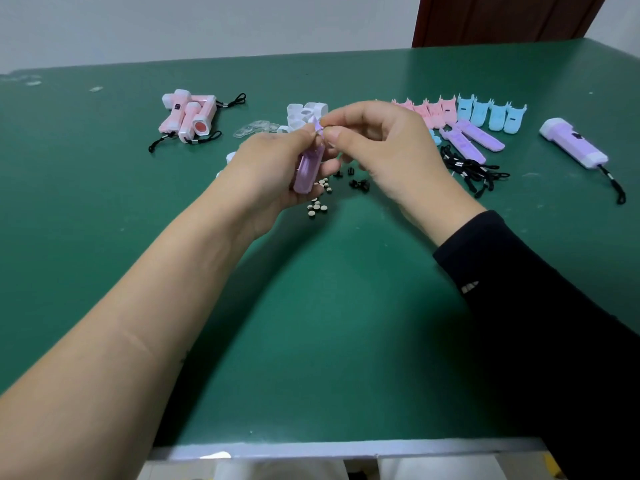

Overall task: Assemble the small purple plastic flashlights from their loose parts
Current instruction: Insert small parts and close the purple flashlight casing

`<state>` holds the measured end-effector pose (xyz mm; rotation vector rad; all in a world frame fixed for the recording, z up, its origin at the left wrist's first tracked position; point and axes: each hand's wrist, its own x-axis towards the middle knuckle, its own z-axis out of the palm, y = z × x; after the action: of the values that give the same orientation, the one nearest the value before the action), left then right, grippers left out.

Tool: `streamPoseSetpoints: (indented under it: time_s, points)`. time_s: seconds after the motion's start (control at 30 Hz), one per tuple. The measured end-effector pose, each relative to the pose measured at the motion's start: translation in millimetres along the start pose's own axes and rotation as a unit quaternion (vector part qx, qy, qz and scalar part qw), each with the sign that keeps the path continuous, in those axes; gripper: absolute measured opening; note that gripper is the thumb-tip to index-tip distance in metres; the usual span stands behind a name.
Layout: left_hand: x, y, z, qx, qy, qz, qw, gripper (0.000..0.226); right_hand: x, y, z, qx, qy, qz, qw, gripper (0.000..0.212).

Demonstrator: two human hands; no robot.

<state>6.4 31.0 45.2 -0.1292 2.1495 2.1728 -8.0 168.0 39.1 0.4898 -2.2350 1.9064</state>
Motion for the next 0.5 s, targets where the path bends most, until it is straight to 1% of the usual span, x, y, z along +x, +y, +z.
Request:
streamPoseSetpoints:
  time_s: [0.07,0.13,0.17,0.23,0.37,0.5]
  points:
    - [0.1,0.3,0.0,-0.001,0.000,0.002,1.000,0.019,-0.6,-0.5,-0.7,0.015,0.001,0.024,1.000,0.013]
    - [0.3,0.3,-0.3,0.001,0.004,0.007,1.000,0.020,-0.1,1.2,-1.3,0.024,0.003,0.063,0.998,0.006]
    - [0.5,0.1,-0.5,0.006,0.005,0.011,1.000,0.021,0.4,2.0,-1.3,0.022,0.007,0.083,0.996,0.007]
    - [0.8,-0.5,-0.5,0.018,0.006,0.018,1.000,0.021,1.9,3.4,-1.3,0.034,0.013,0.117,0.993,0.016]
    - [-0.7,-1.5,0.4,0.048,-0.006,0.041,0.998,0.023,3.4,3.8,-1.4,0.108,0.004,0.167,0.980,0.021]
    - [-3.4,-3.0,4.7,0.063,-0.007,0.064,0.996,0.024,3.8,4.1,-0.3,0.086,0.012,0.193,0.977,0.022]
